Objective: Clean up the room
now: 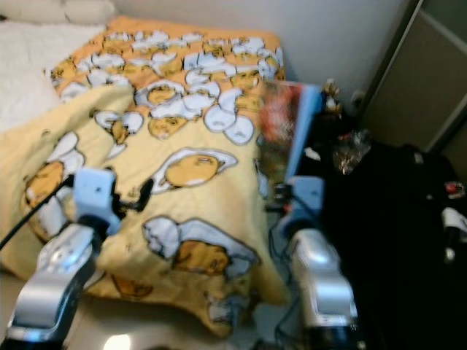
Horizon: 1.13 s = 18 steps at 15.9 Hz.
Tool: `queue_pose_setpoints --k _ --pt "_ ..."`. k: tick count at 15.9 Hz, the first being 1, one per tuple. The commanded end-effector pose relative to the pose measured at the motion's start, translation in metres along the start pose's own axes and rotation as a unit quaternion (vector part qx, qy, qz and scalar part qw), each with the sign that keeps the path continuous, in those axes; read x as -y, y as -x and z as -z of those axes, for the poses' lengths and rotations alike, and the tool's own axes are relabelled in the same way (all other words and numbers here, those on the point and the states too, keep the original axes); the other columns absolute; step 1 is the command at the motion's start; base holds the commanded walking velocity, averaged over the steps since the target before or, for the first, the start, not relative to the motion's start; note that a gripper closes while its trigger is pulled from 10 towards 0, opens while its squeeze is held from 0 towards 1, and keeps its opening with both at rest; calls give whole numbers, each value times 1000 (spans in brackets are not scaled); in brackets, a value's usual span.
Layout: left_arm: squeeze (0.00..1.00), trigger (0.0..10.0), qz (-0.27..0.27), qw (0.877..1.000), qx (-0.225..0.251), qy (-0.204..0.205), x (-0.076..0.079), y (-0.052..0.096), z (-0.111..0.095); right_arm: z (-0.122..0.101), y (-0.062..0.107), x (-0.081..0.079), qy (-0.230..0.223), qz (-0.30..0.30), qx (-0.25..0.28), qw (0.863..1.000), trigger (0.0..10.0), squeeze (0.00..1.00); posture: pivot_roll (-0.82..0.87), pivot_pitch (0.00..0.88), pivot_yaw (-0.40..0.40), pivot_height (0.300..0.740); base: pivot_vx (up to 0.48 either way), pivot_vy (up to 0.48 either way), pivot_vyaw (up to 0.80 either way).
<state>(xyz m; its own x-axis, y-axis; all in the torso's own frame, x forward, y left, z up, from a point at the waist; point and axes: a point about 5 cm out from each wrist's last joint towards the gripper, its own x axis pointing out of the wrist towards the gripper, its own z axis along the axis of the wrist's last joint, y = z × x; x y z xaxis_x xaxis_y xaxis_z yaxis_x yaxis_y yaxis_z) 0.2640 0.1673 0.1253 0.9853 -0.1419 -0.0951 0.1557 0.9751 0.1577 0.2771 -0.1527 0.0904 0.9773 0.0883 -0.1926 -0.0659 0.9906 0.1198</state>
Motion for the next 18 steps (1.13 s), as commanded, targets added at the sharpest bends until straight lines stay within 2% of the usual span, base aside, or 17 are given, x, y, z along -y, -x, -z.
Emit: queue_pose_setpoints --k 1,2,6,13,18 --pt "0 10000 -5 1000 -13 -8 -5 1 3 -9 -2 -8 -9 -9 19 1000 10000 0 -8 0 4 740 0 386 0" --pt "0 10000 -6 1000 -13 -8 -7 1 3 -9 -2 -8 -9 -10 18 1000 10000 0 -7 0 4 740 0 382 0" --pt "0 10000 -9 1000 -16 -10 -10 0 3 -10 -2 -10 -12 -9 21 1000 10000 0 -5 0 8 740 0 393 -767" --pt "0 10000 -12 1000 -17 -13 -14 0 3 -13 -5 -12 -12 -9 27 1000 10000 0 6 0 8 740 0 411 0" --pt "0 10000 -12 1000 -17 -13 -15 0 4 -12 -6 -12 -16 -7 27 999 10000 0 8 0 14 740 0 438 -724"
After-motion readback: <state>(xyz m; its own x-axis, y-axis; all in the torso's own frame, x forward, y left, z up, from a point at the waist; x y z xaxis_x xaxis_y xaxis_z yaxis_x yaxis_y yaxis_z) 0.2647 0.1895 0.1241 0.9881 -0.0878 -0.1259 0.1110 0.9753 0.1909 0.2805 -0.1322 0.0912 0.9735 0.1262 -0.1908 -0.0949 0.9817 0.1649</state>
